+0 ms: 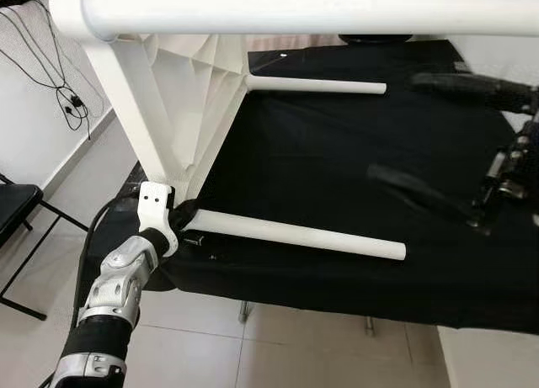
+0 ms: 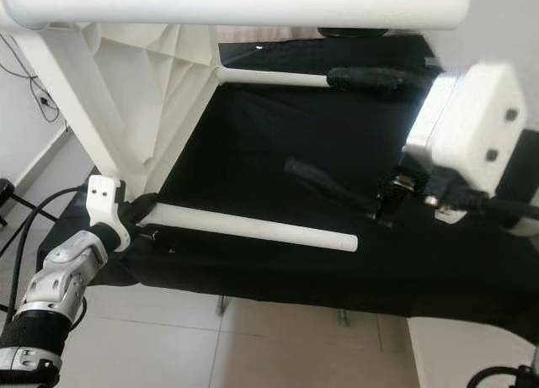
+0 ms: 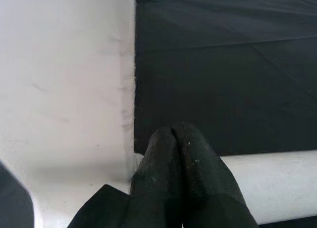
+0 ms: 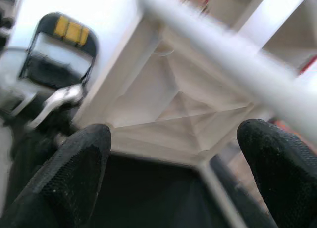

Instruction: Building children table

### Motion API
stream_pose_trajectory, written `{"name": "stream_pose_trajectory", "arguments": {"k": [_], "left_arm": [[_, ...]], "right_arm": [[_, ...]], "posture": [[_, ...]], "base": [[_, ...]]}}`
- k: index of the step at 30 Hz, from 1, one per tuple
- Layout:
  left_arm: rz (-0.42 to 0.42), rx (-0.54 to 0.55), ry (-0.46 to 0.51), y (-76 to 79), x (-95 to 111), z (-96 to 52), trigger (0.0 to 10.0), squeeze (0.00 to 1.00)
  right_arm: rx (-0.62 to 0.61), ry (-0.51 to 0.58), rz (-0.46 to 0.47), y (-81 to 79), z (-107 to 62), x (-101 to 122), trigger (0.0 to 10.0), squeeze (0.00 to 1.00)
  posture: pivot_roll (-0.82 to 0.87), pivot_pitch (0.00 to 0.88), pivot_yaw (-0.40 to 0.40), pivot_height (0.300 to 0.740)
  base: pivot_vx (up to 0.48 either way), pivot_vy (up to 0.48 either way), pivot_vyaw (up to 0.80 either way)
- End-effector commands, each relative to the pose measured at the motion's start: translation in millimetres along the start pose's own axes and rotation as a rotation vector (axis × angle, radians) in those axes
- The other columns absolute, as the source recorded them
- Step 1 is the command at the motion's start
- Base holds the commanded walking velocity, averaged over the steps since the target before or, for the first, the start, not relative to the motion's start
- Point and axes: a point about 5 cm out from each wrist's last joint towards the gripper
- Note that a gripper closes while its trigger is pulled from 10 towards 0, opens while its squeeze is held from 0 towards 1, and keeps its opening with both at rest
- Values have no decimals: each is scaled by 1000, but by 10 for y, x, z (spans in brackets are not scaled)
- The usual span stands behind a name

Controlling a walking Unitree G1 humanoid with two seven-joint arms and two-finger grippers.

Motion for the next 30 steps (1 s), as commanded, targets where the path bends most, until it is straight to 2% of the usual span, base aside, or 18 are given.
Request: {"name": "stream_pose_trajectory", "arguments": {"k": [1,3,4,5,8,10,12,13,14,15,19,20,24,27,30], "left_arm": [[7,21,-11,-63,-34,-34,10000,0],[8,20,-12,-64,-36,-34,10000,0],[9,19,-12,-64,-40,-32,10000,0],[9,19,-12,-64,-40,-32,10000,0],[12,17,-13,-65,-46,-31,10000,0],[12,17,-13,-65,-46,-31,10000,0],[11,20,-14,-68,-48,-32,10000,0],[11,20,-14,-68,-48,-32,10000,0],[9,22,-14,-68,-51,-32,10000,0],[9,22,-14,-68,-51,-32,10000,0],[7,28,-13,-62,-64,-31,10000,0],[7,28,-13,-62,-64,-31,10000,0],[0,34,-13,-57,-75,-30,10000,0],[-1,35,-13,-57,-78,-30,10000,0],[-13,46,-15,-55,-93,-28,10000,0]], "right_arm": [[-33,34,-19,28,27,49,10000,0],[-68,56,-38,76,51,81,10000,0],[-115,55,-84,141,74,111,10000,0],[-115,55,-84,141,74,111,10000,0],[-119,-6,-175,177,106,122,10000,0],[-119,-6,-175,177,106,122,10000,0],[-109,-104,-269,198,155,36,10000,0],[-109,-104,-269,198,155,36,10000,0],[-122,-145,-327,238,178,-1,10000,0],[-122,-145,-327,238,178,-1,10000,0],[-199,-218,-557,446,288,15,10000,0],[-199,-218,-557,446,288,15,10000,0],[-238,-232,-677,480,404,10,10000,0],[-248,-227,-693,480,427,12,10000,0],[-243,-170,-703,337,575,-12,10000,0]], "posture": [[-180,115,82,740],[-179,115,84,740],[-177,112,87,740],[-177,112,87,740],[-175,112,88,740],[-175,112,88,740],[-181,113,87,740],[-181,113,87,740],[-185,113,88,740],[-185,113,88,740],[-192,114,81,740],[-192,114,81,740],[-213,117,66,740],[-218,118,62,740],[-234,118,53,740]], "base": [[0,0,0],[0,0,0],[0,0,0],[0,0,0],[0,0,0],[0,0,0],[0,0,0],[0,0,0],[0,0,0],[0,0,0],[0,0,0],[0,0,0],[0,0,0],[0,0,0],[0,0,0]]}}
Point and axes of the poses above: a point about 5 cm out from each wrist's last joint towards the gripper, its own z axis pointing out of the wrist towards the gripper, its own x axis along the axis of the wrist's last joint, y = z × x, and after that the axes turned 10 degrees about z, right-handed
